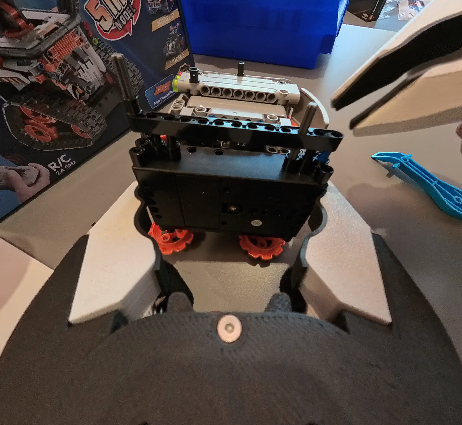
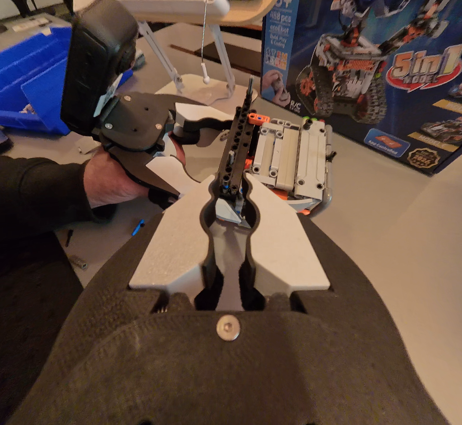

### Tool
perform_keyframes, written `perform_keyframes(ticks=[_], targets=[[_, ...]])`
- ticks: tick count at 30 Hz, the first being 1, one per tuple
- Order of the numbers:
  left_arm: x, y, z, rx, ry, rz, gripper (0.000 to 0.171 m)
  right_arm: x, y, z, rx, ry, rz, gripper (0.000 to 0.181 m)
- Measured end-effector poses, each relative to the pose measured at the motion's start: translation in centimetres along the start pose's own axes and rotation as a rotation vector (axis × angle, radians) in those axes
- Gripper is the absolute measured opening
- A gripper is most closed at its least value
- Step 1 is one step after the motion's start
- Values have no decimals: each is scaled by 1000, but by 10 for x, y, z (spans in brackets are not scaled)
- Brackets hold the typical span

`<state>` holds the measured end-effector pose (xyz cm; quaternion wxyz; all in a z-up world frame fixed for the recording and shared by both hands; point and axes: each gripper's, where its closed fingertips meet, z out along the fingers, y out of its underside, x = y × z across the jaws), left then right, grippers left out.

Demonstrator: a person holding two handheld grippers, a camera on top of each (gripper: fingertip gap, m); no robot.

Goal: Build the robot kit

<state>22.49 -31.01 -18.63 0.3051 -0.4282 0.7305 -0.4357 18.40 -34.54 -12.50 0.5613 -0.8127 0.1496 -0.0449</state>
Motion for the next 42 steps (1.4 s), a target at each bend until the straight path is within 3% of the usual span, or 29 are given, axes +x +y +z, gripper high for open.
perform_keyframes(ticks=[3,10,14,22,29,42], targets=[[1,0,0,0,-4,12,130,-3,5,5,-42,-25,4,6],[1,0,0,1,-4,13,130,-5,6,9,-80,4,-34,5],[1,-1,0,0,-10,25,130,-5,8,8,-60,38,-82,5],[2,-1,0,1,-11,30,129,-5,9,7,67,38,-10,5],[2,-1,-1,0,-15,29,129,-4,10,7,59,-1,35,4],[1,-1,0,-6,-15,18,129,-5,11,9,-35,102,-163,5]])
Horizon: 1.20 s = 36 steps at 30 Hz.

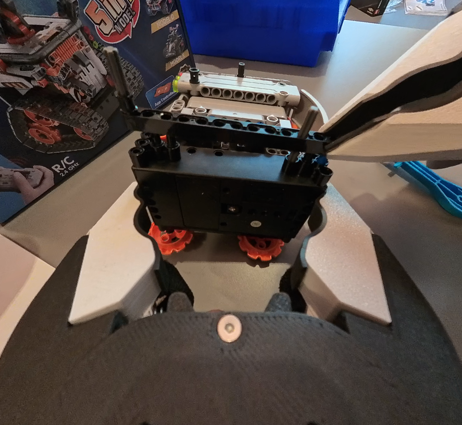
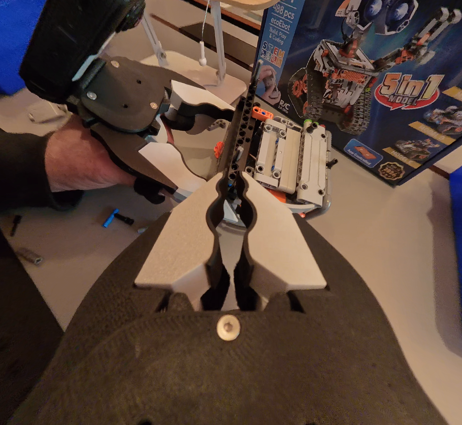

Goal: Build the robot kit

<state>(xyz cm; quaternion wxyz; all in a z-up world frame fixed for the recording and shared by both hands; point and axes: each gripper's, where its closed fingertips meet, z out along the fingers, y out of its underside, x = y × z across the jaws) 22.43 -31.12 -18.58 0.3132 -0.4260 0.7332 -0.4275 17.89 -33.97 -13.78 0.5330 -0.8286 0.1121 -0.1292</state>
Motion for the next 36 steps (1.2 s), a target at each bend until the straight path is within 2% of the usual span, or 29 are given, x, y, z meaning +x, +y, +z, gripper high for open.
perform_keyframes(ticks=[10,12,15,18,20,22,25,29,31,33,36], targets=[[-1,3,0,-43,12,-2,130,2,0,1,-6,-37,86,5],[1,3,-6,-52,64,-25,129,4,0,1,-8,-38,92,5],[10,-2,-16,-58,218,-120,142,4,0,0,-16,-36,81,5],[8,-15,-27,-37,356,-304,134,4,1,0,-17,-38,85,5],[0,-26,-31,25,373,-408,120,4,1,0,-15,-39,86,5],[-4,-29,-27,26,367,-486,117,3,0,1,-15,-41,83,5],[-8,-29,-21,9,312,-491,113,4,-1,2,-26,-37,76,5],[-11,-28,-22,15,332,-531,112,4,-3,5,-25,-47,82,5],[-18,-32,-29,77,390,-615,106,3,-3,5,-31,-52,84,5],[-27,-35,-36,128,430,-701,94,3,-2,5,-31,-52,88,5],[-24,-32,-30,88,358,-633,95,1,-3,7,-35,-57,85,5]])
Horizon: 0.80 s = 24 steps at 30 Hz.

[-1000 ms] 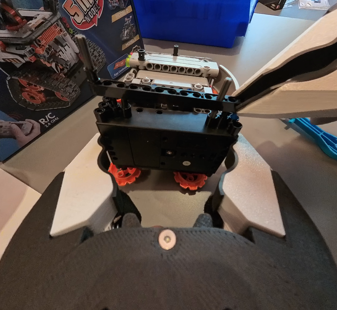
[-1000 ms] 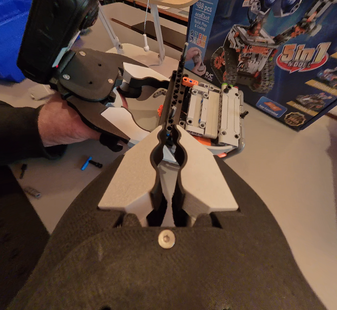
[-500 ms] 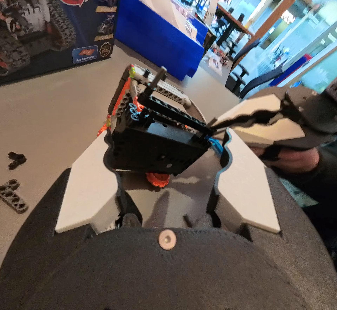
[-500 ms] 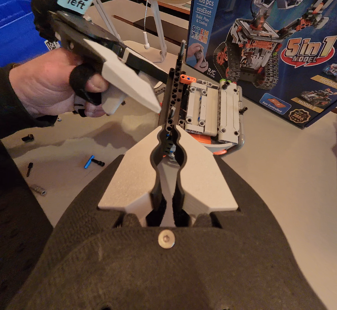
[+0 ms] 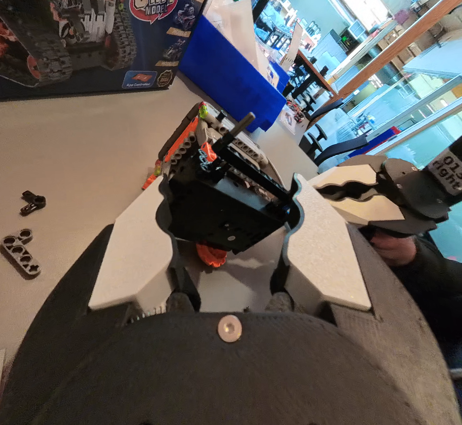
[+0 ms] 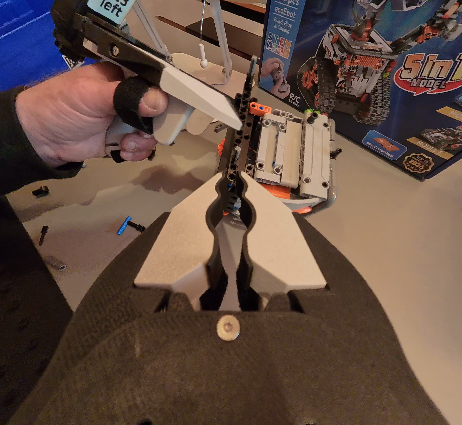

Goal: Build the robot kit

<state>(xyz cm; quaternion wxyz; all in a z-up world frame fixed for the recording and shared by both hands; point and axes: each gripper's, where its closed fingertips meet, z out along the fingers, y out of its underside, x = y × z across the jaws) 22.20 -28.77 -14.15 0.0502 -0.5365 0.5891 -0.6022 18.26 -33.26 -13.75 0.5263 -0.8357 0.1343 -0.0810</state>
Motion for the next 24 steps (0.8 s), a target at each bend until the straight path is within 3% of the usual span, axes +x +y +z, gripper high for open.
perform_keyframes(ticks=[3,13,20,24], targets=[[-8,1,3,-2,-78,53,84,-1,0,1,-1,2,-6,5],[-10,-1,3,60,-78,78,81,0,-1,3,-33,4,-22,5],[-13,0,4,92,-88,85,78,-1,5,8,-170,-28,-69,6],[-14,0,1,113,-92,90,78,-2,4,9,-132,-37,-67,5]])
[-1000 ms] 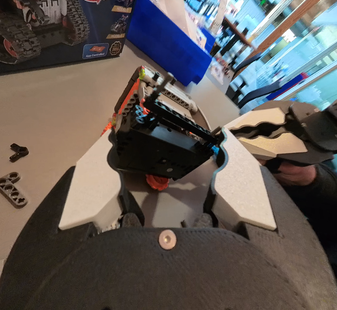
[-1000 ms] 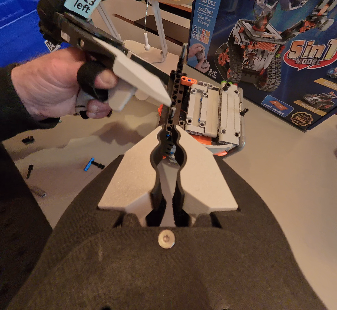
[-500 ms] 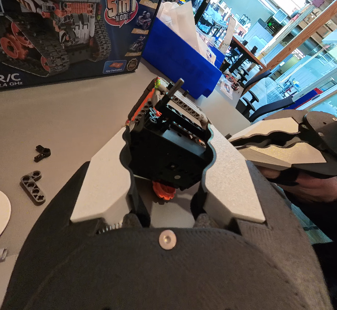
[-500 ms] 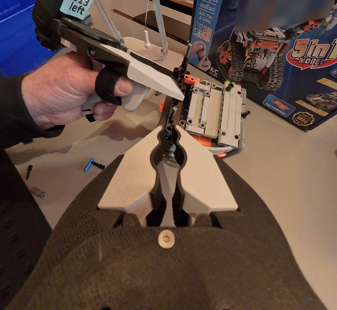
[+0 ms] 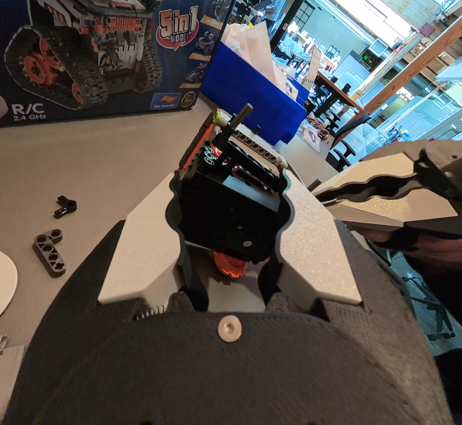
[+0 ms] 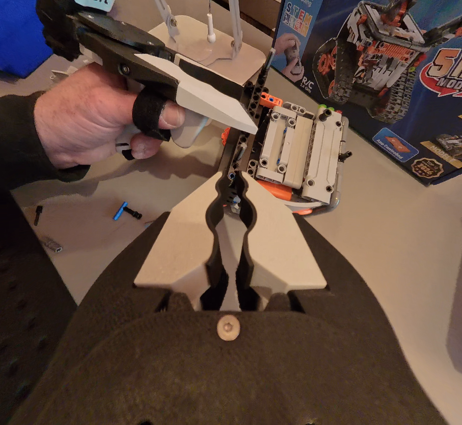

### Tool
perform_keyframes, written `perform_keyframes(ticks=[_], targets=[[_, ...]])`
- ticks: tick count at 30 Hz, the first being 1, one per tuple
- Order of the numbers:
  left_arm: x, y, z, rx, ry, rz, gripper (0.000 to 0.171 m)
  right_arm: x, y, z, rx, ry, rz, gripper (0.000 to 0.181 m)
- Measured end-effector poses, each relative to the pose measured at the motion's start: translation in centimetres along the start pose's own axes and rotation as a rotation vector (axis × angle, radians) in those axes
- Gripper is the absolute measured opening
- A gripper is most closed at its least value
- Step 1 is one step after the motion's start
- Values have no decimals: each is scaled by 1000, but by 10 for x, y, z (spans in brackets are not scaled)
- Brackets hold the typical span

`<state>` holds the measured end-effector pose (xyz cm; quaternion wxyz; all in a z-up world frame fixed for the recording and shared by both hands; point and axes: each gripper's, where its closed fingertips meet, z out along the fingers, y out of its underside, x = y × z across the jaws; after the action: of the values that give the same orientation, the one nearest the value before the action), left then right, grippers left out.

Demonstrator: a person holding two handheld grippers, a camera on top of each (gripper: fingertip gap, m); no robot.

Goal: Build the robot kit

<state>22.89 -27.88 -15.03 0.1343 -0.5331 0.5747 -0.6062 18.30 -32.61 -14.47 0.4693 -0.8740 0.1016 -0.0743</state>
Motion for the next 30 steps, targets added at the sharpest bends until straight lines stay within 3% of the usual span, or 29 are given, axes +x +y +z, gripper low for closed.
perform_keyframes(ticks=[8,14,20,23,30], targets=[[4,-2,-4,-28,14,66,74,-1,-5,-9,42,-61,37,7],[1,-1,-21,-6,54,62,72,20,-38,-24,88,-75,35,10],[8,0,-37,7,112,106,77,7,-69,5,38,-154,-26,11],[13,-1,-45,23,154,105,87,3,-69,25,-40,-167,-36,11],[10,24,-36,-113,37,323,127,5,-70,48,-108,-158,-63,14]])
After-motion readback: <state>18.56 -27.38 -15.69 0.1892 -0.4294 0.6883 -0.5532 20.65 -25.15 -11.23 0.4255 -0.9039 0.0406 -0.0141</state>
